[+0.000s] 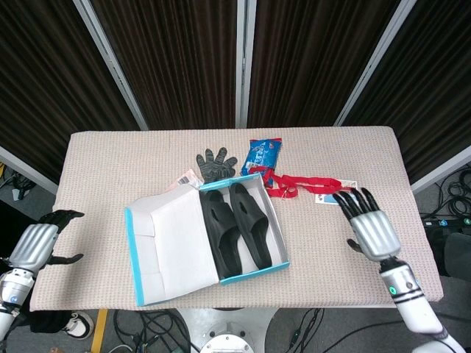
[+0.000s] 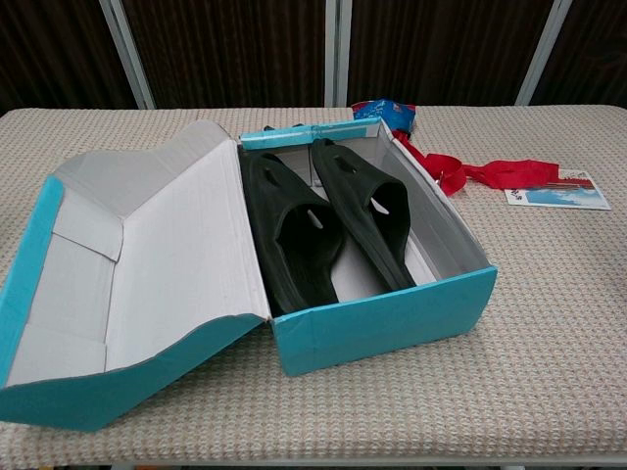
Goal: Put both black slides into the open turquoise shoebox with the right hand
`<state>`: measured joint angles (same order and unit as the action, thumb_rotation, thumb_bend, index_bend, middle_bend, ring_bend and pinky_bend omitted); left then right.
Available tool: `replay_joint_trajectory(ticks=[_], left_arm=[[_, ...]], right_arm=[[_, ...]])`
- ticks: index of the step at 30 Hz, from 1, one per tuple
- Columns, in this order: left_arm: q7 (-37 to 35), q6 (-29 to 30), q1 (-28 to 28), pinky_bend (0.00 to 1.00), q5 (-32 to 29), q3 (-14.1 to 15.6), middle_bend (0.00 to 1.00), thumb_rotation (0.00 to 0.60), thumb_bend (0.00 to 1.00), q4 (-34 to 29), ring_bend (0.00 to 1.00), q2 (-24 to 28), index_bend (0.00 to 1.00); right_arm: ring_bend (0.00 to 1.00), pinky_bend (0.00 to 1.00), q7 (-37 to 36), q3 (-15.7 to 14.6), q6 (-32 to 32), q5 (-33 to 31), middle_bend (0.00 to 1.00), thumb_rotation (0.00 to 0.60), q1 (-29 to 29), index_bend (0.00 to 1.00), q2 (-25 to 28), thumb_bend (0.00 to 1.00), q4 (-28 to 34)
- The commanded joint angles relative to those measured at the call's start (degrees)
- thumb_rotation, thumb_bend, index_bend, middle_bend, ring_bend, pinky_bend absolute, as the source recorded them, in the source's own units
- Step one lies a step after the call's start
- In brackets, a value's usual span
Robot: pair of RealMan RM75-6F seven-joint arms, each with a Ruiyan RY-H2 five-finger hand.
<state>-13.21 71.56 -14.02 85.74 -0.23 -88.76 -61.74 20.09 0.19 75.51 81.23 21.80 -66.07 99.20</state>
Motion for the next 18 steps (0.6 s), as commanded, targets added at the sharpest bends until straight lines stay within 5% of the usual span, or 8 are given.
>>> replay_joint_trajectory(ticks=[1, 7, 18], left_arm=[[1.1, 0.9, 0.2, 0.21, 0.0, -0.3, 0.21, 0.600, 0.08, 0.7, 0.15, -0.8, 0.20], [5.0, 3.3, 0.7, 0.21, 0.2, -0.9, 0.21, 0.600, 0.08, 1.8, 0.15, -2.4, 0.20], [10.0, 5.1, 0.8, 0.21, -0.3, -1.9, 0.21, 0.600, 0.08, 2.8, 0.15, -3.9, 0.20]], right_arm=[[0.00, 0.00, -2.5, -2.7, 3.7, -0.8, 0.07, 0.600, -4.5, 0.02, -3.4, 0.02, -4.4], [0.00, 0.00, -7.9, -2.8, 5.1, 0.8, 0.07, 0.600, -6.9, 0.02, -6.4, 0.02, -10.6], [0.00, 0.00, -10.4, -2.1, 4.2, 2.5, 0.07, 0.600, -8.0, 0.01, -6.2, 0.02, -11.2]])
